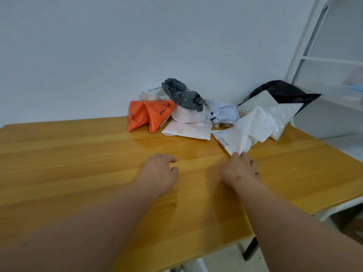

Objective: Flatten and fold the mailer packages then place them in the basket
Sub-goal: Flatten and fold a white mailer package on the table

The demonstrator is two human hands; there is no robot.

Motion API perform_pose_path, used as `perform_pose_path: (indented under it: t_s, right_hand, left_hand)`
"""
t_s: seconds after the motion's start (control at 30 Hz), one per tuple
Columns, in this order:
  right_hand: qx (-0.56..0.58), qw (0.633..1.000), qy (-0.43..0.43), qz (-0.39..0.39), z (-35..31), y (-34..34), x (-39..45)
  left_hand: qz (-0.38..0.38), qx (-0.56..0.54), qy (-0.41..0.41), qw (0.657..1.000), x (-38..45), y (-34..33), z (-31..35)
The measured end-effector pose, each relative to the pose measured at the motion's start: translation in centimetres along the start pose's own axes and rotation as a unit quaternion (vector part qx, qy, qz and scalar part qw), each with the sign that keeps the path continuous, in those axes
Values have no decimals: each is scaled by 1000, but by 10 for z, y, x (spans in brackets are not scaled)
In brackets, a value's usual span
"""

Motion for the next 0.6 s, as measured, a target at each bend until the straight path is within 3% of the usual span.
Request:
perform_pose_path:
  t_s: [0.4,0.6]
  right_hand:
    - [-26,987,132,85,-24,27,-72]
    - [18,976,212,53,-52,40,-135]
  left_hand:
    - [-25,-50,26,998,-37,30,0]
    - [-54,-193,156,967,-70,47,-1]
Point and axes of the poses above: each hand's wrist, its own x-axis towards the middle knuckle, its own y-axis out of the back of the hand, z = x × y, the point moved 4 cm from there along x, towards the middle knuckle, and after that the axes turned 7 degrees about z, right-handed, at the moved point
